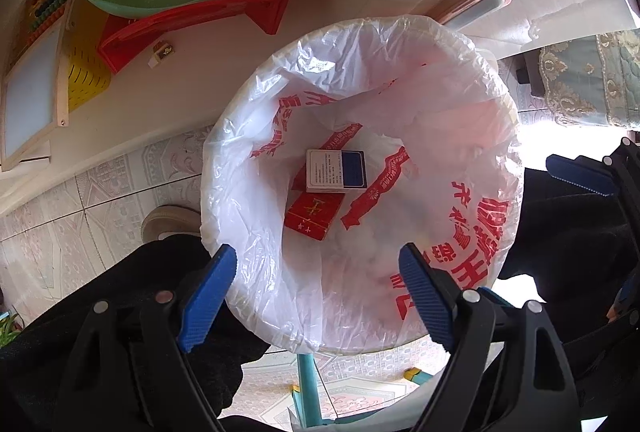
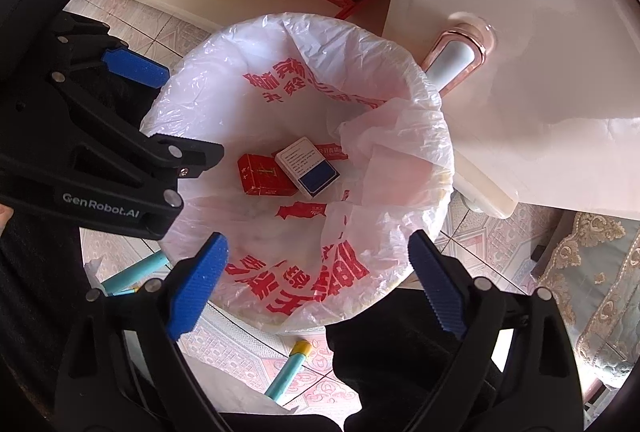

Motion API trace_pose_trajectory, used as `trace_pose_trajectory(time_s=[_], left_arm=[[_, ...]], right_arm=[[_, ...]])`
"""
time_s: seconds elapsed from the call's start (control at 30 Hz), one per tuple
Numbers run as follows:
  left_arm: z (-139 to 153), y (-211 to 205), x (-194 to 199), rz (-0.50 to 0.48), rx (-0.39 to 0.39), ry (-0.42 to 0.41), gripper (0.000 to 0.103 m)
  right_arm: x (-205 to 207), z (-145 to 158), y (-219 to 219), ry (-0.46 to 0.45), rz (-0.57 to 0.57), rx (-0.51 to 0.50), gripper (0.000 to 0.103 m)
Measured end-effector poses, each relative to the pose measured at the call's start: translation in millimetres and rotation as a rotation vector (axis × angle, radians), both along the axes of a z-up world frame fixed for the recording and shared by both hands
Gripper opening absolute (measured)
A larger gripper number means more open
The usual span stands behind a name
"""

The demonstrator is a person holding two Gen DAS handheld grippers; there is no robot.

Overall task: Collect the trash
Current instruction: 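Move both tools back over the table toward the remaining items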

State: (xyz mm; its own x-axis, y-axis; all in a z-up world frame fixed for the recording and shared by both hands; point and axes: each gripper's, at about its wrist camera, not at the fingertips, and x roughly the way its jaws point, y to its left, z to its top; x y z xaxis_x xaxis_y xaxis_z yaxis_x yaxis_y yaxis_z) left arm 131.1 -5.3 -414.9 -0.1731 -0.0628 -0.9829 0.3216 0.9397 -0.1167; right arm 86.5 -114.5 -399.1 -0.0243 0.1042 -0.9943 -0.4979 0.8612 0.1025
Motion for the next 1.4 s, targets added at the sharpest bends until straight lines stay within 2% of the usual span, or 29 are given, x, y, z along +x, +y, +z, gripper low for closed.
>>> trace_pose_trajectory(time_s=[0.23,0.37,0.47,0.6,0.73,0.77,0.83,0.93,1.0,1.13,1.3,1.4], left_arm=[[10.7,-2.9,-2.6,-0.015,0.017,-0.023,0.081],[38.1,5.1,-10.7,-0.013,-0.022,-0.046,0.081],[76.1,16.1,-18.6,-0.017,-0.050,-0.089,0.081],[148.7,31.9,-16.4,-0.036,-0.062,-0.168,0.081],[237.4,38.6,6.5,-0.073,-0.030,-0.275,0.085],[259.6,37.8,13.9,-0.089,-0.027,-0.301,0.086],[298.8,33.5,28.4,-0.115,-0.016,-0.328,0.092],[346.8,24.4,49.2,-0.138,-0.008,-0.350,0.092],[372.1,15.4,60.4,-0.152,0.007,-0.356,0.092],[413.2,-0.8,80.3,-0.168,-0.017,-0.326,0.092],[439.6,-20.8,100.7,-0.205,0.018,-0.337,0.092],[449.2,-31.2,114.2,-0.227,0.011,-0.323,0.092]], right_arm=[[-4.7,14.2,-1.9,-0.021,-0.012,0.002,0.089],[-13.7,47.1,-7.4,-0.063,-0.024,0.030,0.089],[-20.2,85.3,-17.4,-0.103,-0.046,0.074,0.089],[-24.1,149.8,-34.4,-0.194,-0.065,0.119,0.089],[-16.5,222.0,-50.7,-0.305,-0.082,0.145,0.090],[-13.8,240.1,-54.4,-0.336,-0.081,0.145,0.093],[-7.1,275.2,-60.9,-0.395,-0.078,0.143,0.096],[6.2,323.3,-70.5,-0.463,-0.063,0.155,0.096],[19.0,351.1,-79.4,-0.489,-0.064,0.173,0.096],[48.5,391.9,-94.6,-0.509,-0.060,0.195,0.096],[86.0,423.7,-104.5,-0.533,-0.044,0.177,0.096],[106.2,434.8,-109.6,-0.535,-0.038,0.192,0.096]])
